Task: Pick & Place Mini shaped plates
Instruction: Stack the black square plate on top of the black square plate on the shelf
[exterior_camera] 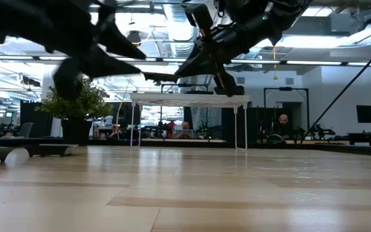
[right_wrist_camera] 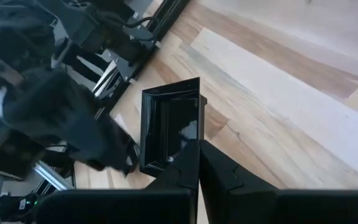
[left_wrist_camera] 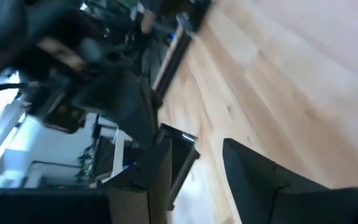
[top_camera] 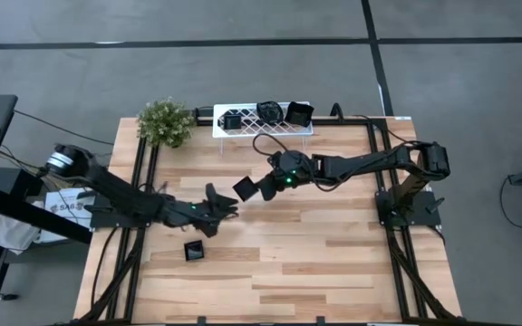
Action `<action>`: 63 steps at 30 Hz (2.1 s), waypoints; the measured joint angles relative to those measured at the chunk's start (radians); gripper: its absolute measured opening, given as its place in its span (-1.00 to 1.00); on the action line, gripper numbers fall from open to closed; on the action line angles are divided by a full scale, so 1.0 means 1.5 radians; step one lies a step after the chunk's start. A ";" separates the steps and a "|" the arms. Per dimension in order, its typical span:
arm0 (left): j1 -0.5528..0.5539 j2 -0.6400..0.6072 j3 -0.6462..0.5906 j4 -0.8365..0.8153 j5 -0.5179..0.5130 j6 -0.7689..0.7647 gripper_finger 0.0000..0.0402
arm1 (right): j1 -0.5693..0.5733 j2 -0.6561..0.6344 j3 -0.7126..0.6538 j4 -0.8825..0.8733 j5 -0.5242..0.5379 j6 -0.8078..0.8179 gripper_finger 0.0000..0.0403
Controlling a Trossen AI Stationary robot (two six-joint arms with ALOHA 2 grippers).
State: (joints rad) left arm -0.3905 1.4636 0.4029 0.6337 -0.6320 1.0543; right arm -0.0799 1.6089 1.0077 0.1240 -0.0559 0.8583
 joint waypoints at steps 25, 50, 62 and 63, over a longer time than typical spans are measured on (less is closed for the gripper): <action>0.003 0.111 0.082 -0.017 -0.110 0.072 -0.60 | 0.005 0.000 0.000 -0.015 -0.017 -0.013 -1.00; 0.009 0.111 0.082 -0.026 -0.084 0.057 -0.97 | 0.005 -0.001 0.000 -0.009 -0.034 -0.069 -0.84; 0.009 0.111 0.082 -0.039 -0.084 0.042 -0.96 | -0.014 -0.014 0.000 -0.032 -0.055 -0.100 -0.38; 0.009 0.111 0.082 -0.042 -0.086 0.036 -0.96 | -0.019 -0.020 0.000 -0.036 -0.052 -0.105 -0.36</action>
State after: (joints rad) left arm -0.3767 1.6302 0.5262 0.5707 -0.7603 1.1078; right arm -0.1089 1.5791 1.0082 0.0695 -0.1339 0.7005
